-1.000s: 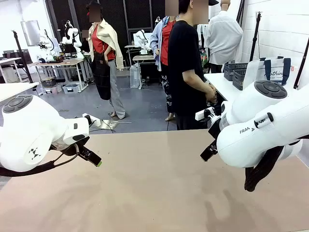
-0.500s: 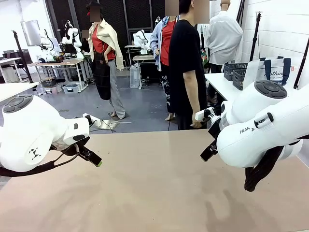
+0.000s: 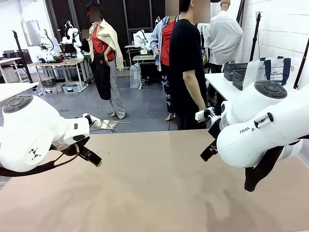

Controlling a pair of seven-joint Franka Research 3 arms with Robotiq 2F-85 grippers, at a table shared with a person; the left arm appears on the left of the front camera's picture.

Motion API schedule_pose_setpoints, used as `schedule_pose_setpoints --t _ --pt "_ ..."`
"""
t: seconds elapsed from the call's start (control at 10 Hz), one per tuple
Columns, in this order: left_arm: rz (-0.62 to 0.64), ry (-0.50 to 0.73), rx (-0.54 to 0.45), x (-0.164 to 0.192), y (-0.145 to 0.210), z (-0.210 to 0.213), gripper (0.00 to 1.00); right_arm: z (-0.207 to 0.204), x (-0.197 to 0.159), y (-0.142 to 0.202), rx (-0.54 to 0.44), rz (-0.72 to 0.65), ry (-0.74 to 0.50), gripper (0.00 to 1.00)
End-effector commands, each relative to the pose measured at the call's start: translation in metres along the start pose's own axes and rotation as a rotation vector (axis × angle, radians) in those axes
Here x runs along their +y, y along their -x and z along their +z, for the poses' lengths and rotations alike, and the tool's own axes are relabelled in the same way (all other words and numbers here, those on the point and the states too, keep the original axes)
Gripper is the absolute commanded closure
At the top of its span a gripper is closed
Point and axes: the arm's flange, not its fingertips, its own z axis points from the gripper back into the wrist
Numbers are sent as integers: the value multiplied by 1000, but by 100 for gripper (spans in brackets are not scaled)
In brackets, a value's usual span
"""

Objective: Transfer purchased items from the store into the shopping bag.
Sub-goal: Open the Reusable shopping bag in the center of the table.

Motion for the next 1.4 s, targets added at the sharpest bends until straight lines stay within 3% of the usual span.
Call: schedule_pose_setpoints --t 0.0,1.3 --pt "3 0 0 1 0 0 0 0 1 0 0 2 0 0" --pt "3 0 0 1 0 0 0 0 1 0 0 2 0 0"
